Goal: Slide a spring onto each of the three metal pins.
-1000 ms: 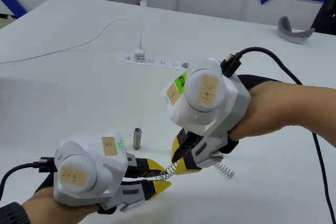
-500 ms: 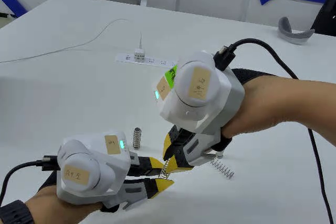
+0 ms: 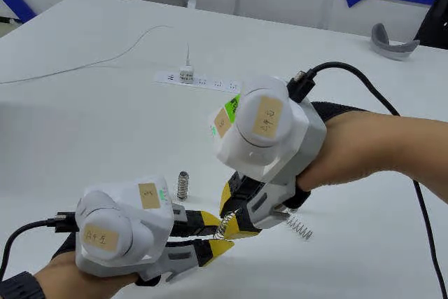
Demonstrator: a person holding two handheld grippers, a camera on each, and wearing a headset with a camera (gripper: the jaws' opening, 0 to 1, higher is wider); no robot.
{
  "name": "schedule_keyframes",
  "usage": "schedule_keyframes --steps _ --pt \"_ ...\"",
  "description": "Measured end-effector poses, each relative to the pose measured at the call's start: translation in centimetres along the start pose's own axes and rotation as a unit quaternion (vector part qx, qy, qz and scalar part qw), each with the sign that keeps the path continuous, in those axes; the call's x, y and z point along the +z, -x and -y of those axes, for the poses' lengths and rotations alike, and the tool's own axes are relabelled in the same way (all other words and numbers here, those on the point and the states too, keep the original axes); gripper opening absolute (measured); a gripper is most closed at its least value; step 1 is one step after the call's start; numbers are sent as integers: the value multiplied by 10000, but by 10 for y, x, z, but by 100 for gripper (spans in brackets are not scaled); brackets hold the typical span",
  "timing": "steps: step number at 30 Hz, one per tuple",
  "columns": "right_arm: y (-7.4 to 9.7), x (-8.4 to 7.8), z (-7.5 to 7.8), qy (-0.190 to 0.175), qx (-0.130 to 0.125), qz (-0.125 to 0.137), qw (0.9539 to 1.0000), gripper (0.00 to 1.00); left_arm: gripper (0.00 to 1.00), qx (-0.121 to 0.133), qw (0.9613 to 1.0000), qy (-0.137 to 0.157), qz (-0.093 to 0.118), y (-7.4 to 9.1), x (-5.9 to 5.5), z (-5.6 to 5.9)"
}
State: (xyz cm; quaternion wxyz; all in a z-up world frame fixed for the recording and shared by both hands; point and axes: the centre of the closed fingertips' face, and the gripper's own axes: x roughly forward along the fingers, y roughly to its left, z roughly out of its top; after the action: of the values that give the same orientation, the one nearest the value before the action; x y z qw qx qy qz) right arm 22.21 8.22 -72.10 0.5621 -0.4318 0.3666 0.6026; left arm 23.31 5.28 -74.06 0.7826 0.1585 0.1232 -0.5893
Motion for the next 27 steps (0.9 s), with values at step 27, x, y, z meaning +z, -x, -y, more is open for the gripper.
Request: schedule_keyframes --steps 27 --pt "-2 2 6 -167 26 170 9997 12 12 133 9995 97 263 1 7 -5"
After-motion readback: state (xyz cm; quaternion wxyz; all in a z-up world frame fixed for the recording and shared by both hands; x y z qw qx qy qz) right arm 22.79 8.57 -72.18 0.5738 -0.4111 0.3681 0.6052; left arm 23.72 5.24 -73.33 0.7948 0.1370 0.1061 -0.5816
